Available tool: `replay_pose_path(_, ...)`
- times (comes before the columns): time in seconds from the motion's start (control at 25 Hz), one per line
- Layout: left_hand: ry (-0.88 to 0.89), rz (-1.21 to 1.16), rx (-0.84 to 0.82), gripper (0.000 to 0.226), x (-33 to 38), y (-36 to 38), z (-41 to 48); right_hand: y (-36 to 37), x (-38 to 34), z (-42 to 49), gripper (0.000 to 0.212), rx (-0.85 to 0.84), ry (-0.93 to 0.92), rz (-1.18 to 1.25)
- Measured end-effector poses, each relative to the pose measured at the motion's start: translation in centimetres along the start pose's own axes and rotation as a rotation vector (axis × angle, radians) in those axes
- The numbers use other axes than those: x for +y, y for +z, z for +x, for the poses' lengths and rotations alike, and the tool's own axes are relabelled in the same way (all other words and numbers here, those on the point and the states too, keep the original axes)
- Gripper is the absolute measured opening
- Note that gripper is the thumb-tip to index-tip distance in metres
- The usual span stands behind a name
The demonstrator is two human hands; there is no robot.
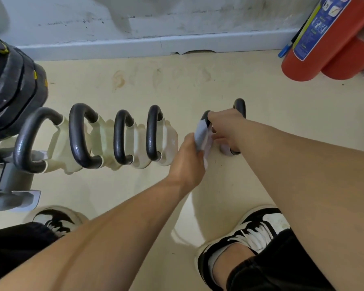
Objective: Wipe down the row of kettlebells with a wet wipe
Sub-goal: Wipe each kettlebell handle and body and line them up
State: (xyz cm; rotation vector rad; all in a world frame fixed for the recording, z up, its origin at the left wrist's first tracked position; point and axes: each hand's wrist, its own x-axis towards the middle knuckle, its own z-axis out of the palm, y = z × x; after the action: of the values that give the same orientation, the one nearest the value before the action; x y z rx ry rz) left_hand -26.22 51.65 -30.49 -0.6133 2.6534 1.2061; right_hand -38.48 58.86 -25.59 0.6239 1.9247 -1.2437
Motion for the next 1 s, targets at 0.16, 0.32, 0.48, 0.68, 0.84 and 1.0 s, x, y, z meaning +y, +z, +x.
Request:
replay_pose_path(0.16,-0.127,0.065,-0.063,0.021,-0.2,-0.9,-0.2,0.5,1.6,-0.8,0.026,-0.131,-0.105,-0.219)
replay_pose_path(0.32,-0.257,0.142,-0.046,0.027,-1.1,-0.6,-3.8,1.2,2.5,-1.4,0.027,-0.218,-0.151,-0.567)
replay_pose_path(0.48,-0.335,0.103,-0.049,0.024,-3.0,-1.4,-7.4,2.4,3.7,-2.2,0.037,-0.395,-0.183,-0.738)
replay_pose_path(0.68,-0.256,0.232,-0.115,0.032,-2.4,-2.1,-6.9,2.1,4.5,-1.6,0.041,-0.336,-0.202,-0.709)
replay_pose_path(0.84,-0.261,0.505,-0.265,0.042,0.2,-2.0,-1.4,1.3,5.3,-0.5,0.031,-0.235,-0.141,-0.532)
replay_pose_path(1.0,-0.157,0.940,-0.440,0.044,2.6,-1.6,1.3,1.0,5.9,-0.4,0.026,-0.216,-0.127,-0.551)
